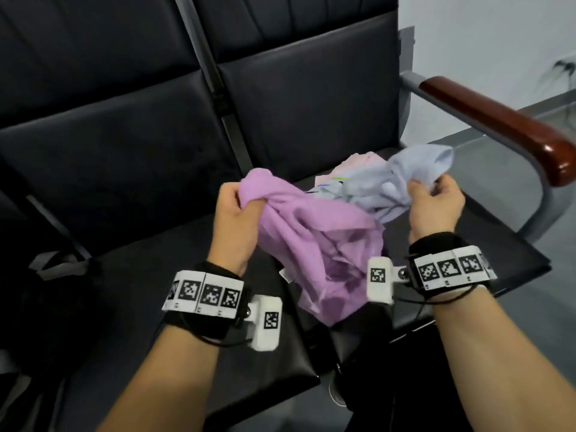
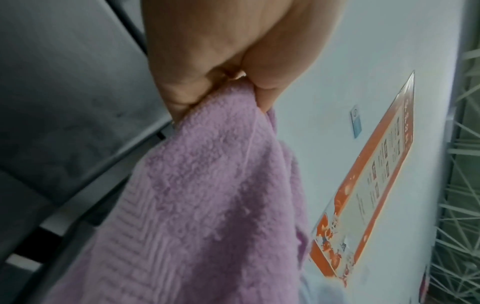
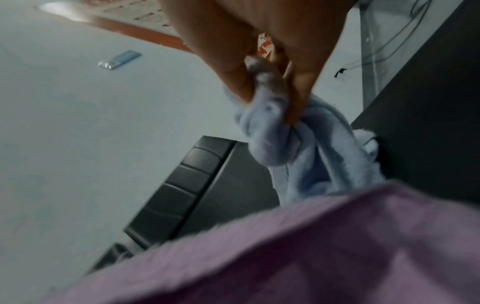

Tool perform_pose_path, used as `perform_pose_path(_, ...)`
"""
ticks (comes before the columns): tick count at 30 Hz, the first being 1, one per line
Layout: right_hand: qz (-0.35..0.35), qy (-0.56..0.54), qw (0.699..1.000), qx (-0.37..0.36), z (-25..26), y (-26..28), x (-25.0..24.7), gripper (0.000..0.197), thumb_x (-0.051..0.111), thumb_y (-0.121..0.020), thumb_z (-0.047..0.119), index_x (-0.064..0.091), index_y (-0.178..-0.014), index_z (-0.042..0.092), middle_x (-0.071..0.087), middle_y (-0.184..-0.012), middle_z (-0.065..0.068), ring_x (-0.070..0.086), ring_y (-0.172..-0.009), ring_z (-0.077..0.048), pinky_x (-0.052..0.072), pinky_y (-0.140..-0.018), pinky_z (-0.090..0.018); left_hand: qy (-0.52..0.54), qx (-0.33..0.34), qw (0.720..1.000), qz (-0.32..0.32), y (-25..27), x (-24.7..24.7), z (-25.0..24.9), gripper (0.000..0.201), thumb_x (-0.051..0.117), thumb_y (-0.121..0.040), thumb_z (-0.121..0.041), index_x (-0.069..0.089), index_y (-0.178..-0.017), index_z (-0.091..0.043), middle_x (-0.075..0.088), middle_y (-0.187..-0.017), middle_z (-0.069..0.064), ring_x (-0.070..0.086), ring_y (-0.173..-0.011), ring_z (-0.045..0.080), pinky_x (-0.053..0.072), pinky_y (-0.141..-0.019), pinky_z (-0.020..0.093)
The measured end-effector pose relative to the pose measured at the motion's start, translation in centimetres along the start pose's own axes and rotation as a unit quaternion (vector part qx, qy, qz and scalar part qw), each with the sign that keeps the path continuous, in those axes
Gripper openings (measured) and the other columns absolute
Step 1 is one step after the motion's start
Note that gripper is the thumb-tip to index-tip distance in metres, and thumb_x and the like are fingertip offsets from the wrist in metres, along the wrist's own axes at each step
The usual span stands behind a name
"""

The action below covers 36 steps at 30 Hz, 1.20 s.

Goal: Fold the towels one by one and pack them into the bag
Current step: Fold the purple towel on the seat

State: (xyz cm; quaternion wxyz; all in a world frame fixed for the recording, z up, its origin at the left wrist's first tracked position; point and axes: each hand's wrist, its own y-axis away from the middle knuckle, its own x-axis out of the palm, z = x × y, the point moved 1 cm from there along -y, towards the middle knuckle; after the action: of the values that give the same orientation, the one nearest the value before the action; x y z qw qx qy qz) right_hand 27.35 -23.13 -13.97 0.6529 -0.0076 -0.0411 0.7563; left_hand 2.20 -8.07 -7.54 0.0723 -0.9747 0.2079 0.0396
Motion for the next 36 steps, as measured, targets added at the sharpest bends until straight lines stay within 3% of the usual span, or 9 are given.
perform_pose_path(4, 0.107, 0.142, 0.983, 0.045, -1.0, 2.0, 0.1, 0.044, 0.058, -0.081, 0.001, 0.061, -0.123, 0.014, 0.056, -0.125, -0.009, 0.058, -0.109, -0.022, 0.049, -0.097, -0.037, -0.026, -0.019, 0.999, 0.008, 0.6, -2.3, -0.4, 0.013, 0.059, -0.093, -0.007, 0.053, -0.098, -0.017, 0.061, -0.096, 0.002, 0.06, -0.083, 0.01, 0.05, -0.072, 0.026)
perform_pose_path(8, 0.261, 0.062, 0.963, -0.003, 1.9, 8.3, 3.0, 0.051, 0.062, -0.084, -0.003, 0.055, -0.131, 0.017, 0.054, -0.131, 0.001, 0.056, -0.119, -0.022, 0.049, -0.091, -0.024, -0.074, -0.028, 0.996, 0.05, 2.3, -4.6, -0.6, 0.012, 0.062, -0.09, -0.009, 0.055, -0.098, -0.016, 0.061, -0.089, -0.003, 0.06, -0.074, 0.002, 0.051, -0.064, 0.021)
perform_pose_path(13, 0.546, 0.144, 0.804, -0.185, 5.7, 16.7, 6.6, 0.078, 0.076, -0.07, 0.001, 0.048, -0.14, 0.02, 0.055, -0.133, -0.002, 0.053, -0.123, -0.013, 0.041, -0.106, -0.026, -0.045, -0.026, 0.998, 0.032, 4.2, -8.9, -3.0, 0.019, 0.065, -0.094, -0.016, 0.055, -0.108, -0.009, 0.065, -0.107, 0.012, 0.064, -0.096, 0.021, 0.054, -0.083, 0.037)
perform_pose_path(16, 0.511, 0.2, 0.797, -0.254, 6.2, 19.8, 7.8, 0.05, 0.074, -0.077, 0.011, 0.062, -0.124, 0.025, 0.064, -0.112, 0.002, 0.059, -0.103, -0.013, 0.047, -0.094, -0.034, -0.02, -0.027, 0.999, 0.018, 5.3, -12.9, -3.8, 0.02, 0.064, -0.094, -0.016, 0.055, -0.111, -0.011, 0.067, -0.111, 0.012, 0.069, -0.1, 0.023, 0.058, -0.079, 0.03)
perform_pose_path(18, 0.484, 0.17, 0.816, -0.266, 6.8, 21.4, 8.6, 0.028, 0.069, -0.083, 0.014, 0.069, -0.105, 0.032, 0.07, -0.097, 0.012, 0.063, -0.092, -0.005, 0.049, -0.085, -0.027, -0.016, -0.027, 0.999, -0.005, 6.1, -15.9, -3.6, 0.019, 0.064, -0.094, -0.016, 0.056, -0.11, -0.013, 0.068, -0.106, 0.006, 0.07, -0.093, 0.014, 0.058, -0.071, 0.022)
perform_pose_path(21, 0.494, 0.115, 0.826, -0.245, 7.9, 23.8, 10.0, 0.02, 0.067, -0.088, 0.017, 0.066, -0.089, 0.037, 0.071, -0.088, 0.017, 0.065, -0.086, 0.001, 0.046, -0.077, -0.012, -0.016, -0.04, 0.998, -0.051, 7.2, -20.0, -2.6, 0.016, 0.064, -0.094, -0.014, 0.058, -0.108, -0.015, 0.071, -0.098, 0.001, 0.071, -0.085, 0.007, 0.054, -0.066, 0.017)
perform_pose_path(25, 0.533, 0.106, 0.81, -0.221, 8.2, 27.6, 12.3, 0.012, 0.066, -0.09, 0.021, 0.063, -0.082, 0.029, 0.066, -0.078, 0.015, 0.059, -0.072, 0.001, 0.042, -0.067, -0.009, -0.049, -0.047, 0.994, -0.09, 8.3, -25.1, -0.6, 0.016, 0.065, -0.092, -0.015, 0.06, -0.107, -0.019, 0.076, -0.09, -0.001, 0.074, -0.084, 0.012, 0.057, -0.066, 0.02)
perform_pose_path(30, 0.55, 0.081, 0.823, -0.121, 7.1, 31.6, 14.6, 0.011, 0.066, -0.092, 0.014, 0.065, -0.082, 0.018, 0.063, -0.072, 0.009, 0.055, -0.067, -0.003, 0.045, -0.067, -0.022, -0.153, -0.086, 0.976, -0.132, 10.5, -28.7, 2.3, 0.035, 0.068, -0.089, -0.009, 0.058, -0.122, -0.017, 0.067, -0.113, 0.005, 0.063, -0.102, 0.018, 0.052, -0.095, 0.033)
perform_pose_path(36, 0.555, 0.047, 0.83, -0.037, 6.6, 34.8, 16.4, 0.014, 0.066, -0.091, 0.008, 0.07, -0.084, 0.019, 0.072, -0.08, 0.002, 0.066, -0.077, -0.008, 0.053, -0.077, -0.03, -0.189, -0.002, 0.98, 0.062, 14.7, -26.9, 3.5, 0.037, 0.08, -0.072, -0.006, 0.064, -0.099, -0.024, 0.068, -0.101, -0.008, 0.063, -0.095, 0.002, 0.046, -0.079, 0.01)
